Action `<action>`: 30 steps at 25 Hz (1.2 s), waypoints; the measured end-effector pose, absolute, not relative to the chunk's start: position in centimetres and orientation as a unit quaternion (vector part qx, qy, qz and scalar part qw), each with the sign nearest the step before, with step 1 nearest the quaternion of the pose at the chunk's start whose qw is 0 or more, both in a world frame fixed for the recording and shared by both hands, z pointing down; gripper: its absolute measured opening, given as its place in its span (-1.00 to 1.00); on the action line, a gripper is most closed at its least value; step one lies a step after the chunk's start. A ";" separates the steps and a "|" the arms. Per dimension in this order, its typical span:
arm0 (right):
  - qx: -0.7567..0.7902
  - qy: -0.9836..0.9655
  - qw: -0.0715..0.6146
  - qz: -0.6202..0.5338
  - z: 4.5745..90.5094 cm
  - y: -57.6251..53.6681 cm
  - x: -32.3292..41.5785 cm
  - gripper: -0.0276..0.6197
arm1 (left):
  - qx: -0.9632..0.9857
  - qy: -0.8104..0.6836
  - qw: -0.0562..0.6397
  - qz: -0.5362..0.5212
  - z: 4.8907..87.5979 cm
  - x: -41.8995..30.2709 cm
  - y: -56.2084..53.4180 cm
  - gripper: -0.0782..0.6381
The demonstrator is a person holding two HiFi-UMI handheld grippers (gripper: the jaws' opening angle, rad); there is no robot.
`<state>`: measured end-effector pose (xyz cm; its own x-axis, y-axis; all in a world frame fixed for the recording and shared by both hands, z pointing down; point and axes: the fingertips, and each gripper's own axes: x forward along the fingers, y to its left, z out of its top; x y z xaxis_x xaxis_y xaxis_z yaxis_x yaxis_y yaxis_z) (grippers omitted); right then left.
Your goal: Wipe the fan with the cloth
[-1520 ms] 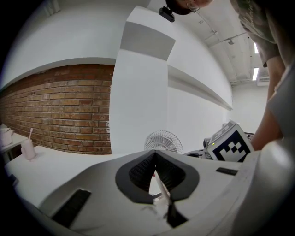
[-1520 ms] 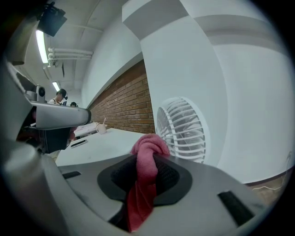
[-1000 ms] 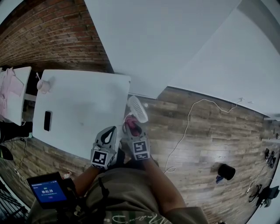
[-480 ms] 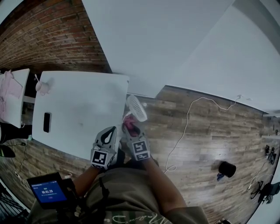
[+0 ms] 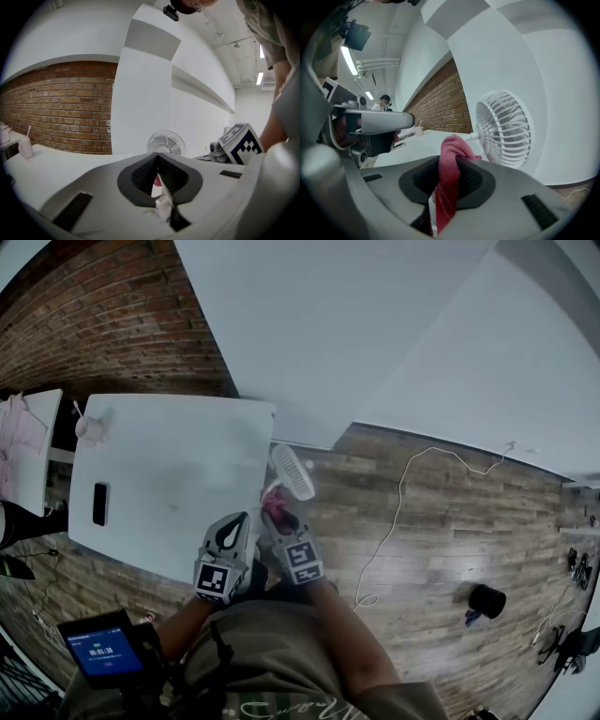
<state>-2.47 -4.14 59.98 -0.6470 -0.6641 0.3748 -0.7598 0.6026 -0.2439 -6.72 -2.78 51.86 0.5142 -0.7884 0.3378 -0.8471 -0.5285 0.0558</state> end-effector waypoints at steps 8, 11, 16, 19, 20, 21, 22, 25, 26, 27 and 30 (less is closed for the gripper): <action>0.380 -0.894 0.149 0.186 61.0 -2.7 -3.0 -0.61 | 0.862 -0.474 0.111 0.137 52.4 -7.1 -2.6 -0.72; 0.378 -0.894 0.148 0.188 61.2 -2.6 -3.0 -0.60 | 0.863 -0.475 0.107 0.133 52.9 -7.4 -2.6 -0.72; 0.372 -0.896 0.146 0.191 62.1 -2.3 -2.8 -0.59 | 0.861 -0.479 0.099 0.139 53.2 -7.7 -2.8 -0.72; 0.370 -0.897 0.154 0.188 62.6 -2.1 -2.5 -0.59 | 0.861 -0.477 0.107 0.138 52.6 -7.1 -2.9 -0.72; 0.369 -0.896 0.157 0.188 62.9 -1.9 -2.4 -0.59 | 0.860 -0.478 0.111 0.138 52.4 -7.0 -2.9 -0.72; 0.368 -0.896 0.160 0.191 63.2 -1.6 -2.4 -0.59 | 0.859 -0.480 0.116 0.138 52.3 -7.1 -2.8 -0.72; 0.367 -0.894 0.165 0.195 63.4 -1.4 -2.4 -0.59 | 0.857 -0.481 0.119 0.138 52.2 -7.2 -2.8 -0.72; 0.365 -0.890 0.182 0.205 64.3 -0.8 -2.4 -0.60 | 0.856 -0.484 0.119 0.139 52.5 -7.7 -2.6 -0.72; 0.365 -0.889 0.187 0.205 64.7 -0.6 -2.3 -0.59 | 0.857 -0.482 0.114 0.140 52.9 -7.9 -2.5 -0.72; 0.366 -0.888 0.188 0.204 65.1 -0.5 -2.3 -0.60 | 0.860 -0.480 0.106 0.141 53.3 -8.1 -2.5 -0.72; 0.372 -0.888 0.187 0.196 66.0 -0.4 -2.2 -0.60 | 0.863 -0.475 0.099 0.141 53.7 -8.2 -2.4 -0.72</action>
